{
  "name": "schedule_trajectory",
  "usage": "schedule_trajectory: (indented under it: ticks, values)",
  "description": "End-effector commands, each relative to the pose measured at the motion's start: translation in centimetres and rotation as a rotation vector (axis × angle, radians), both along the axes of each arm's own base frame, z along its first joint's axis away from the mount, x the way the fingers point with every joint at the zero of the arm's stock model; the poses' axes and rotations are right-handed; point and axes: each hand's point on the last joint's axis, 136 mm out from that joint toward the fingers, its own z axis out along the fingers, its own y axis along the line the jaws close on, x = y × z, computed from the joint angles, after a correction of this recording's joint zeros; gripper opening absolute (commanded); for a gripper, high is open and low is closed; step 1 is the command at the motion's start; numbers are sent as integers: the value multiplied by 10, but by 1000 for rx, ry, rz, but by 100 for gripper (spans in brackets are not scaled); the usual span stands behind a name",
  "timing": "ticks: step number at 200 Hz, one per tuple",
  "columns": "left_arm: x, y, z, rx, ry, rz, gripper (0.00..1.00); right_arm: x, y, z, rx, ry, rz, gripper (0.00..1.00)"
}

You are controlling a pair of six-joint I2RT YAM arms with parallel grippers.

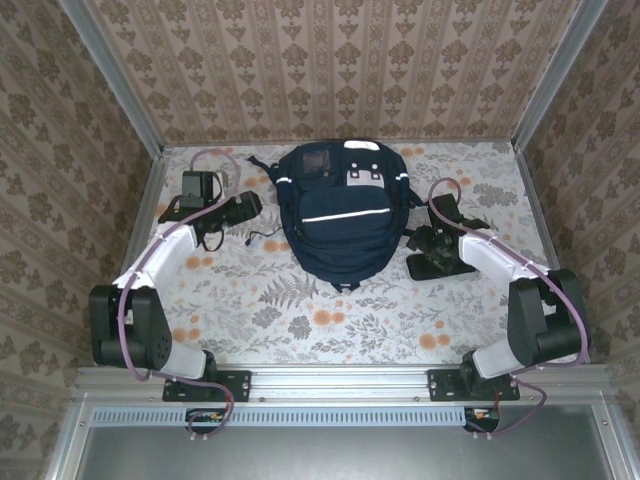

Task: Pack the student bag

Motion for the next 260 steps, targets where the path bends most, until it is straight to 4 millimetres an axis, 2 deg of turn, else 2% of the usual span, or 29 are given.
schedule_trajectory:
  ticks: [1,10,28,58,68,98,130,160,179,222,239,260]
  values:
    - [-7,-4,9,-8,-18,-21,95,-3,-8,14,-64,24,37,82]
    - [-8,-4,10,-10,-20,-19,95,3,-7,15,-71,23,49,82]
    - [-8,-4,10,-11,-23,-21,95,17,7,12,-24,22,94,74]
    - [-11,-3,11,-8,-21,-18,95,31,33,1,46,34,155,50]
    - [-12,-2,11,-6,-20,-16,95,31,39,-4,53,53,163,45]
    - [-13,-2,11,-4,-17,-14,95,19,49,-21,54,120,184,41]
    - [-13,-3,10,-9,-16,-17,95,-10,55,-24,40,169,208,41]
    - [-13,-6,11,-18,-21,-20,95,-40,44,-19,-20,210,196,44]
    - [-11,-9,13,-20,-29,-25,95,-49,29,-5,-80,195,166,49]
    - [-12,-14,17,-18,-38,-41,95,-58,-1,31,-194,79,87,77]
    - [-13,-16,17,-16,-38,-45,95,-63,-14,33,-244,64,64,84]
    - [-13,-19,17,-15,-37,-55,95,-69,-19,22,-249,94,78,90]
